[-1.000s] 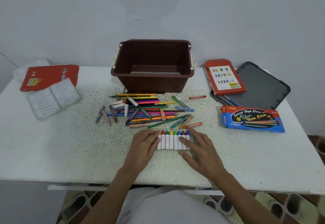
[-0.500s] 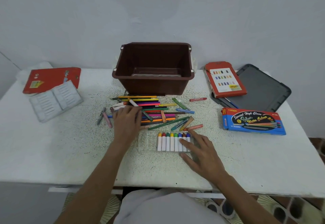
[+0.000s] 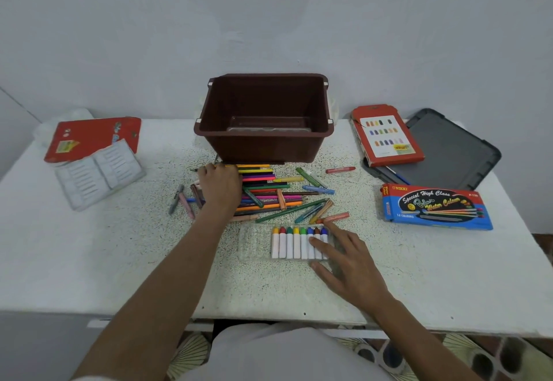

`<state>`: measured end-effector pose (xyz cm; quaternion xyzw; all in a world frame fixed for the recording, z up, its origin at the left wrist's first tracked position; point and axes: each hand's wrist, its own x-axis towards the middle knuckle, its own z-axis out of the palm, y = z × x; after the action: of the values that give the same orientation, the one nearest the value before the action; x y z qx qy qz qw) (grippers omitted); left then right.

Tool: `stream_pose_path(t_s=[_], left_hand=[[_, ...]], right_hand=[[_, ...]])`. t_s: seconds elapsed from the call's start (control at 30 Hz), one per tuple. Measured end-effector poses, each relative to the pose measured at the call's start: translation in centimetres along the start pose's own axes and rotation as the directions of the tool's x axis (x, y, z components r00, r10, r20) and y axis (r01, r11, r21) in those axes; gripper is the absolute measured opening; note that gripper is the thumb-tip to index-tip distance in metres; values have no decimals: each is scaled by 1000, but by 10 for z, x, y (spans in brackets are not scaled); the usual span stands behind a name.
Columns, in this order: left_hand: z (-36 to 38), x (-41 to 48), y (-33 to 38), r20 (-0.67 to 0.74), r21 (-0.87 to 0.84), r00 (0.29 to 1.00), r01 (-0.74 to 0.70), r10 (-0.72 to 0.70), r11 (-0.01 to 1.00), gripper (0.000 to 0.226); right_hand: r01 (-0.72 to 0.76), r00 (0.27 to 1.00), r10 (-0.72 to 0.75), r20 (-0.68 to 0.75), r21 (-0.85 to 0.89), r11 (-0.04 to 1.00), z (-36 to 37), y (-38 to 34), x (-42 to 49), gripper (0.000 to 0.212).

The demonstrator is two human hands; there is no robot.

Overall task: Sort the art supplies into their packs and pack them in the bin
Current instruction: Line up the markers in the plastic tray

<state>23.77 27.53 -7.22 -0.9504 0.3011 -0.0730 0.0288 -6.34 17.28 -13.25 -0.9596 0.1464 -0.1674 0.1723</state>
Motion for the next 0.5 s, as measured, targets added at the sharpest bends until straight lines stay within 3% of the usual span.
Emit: stream_pose_path(t_s=[0.13,0.33,0.5], left_hand=[[1,-1,1,3,-118,999,46,-46,992,20],[1,-7,-1,-5,-306,1000,9,-11,952,34],[-10,-23,-5,-11,-626,999,22,-37,779,19]], right_hand=[[1,1000,-1,1,6,1000,0,0,0,48],[4,1000,-3,-10,29,1000,1,0,0,46],[3,1000,-3,-12,22,1000,1,1,0,46]])
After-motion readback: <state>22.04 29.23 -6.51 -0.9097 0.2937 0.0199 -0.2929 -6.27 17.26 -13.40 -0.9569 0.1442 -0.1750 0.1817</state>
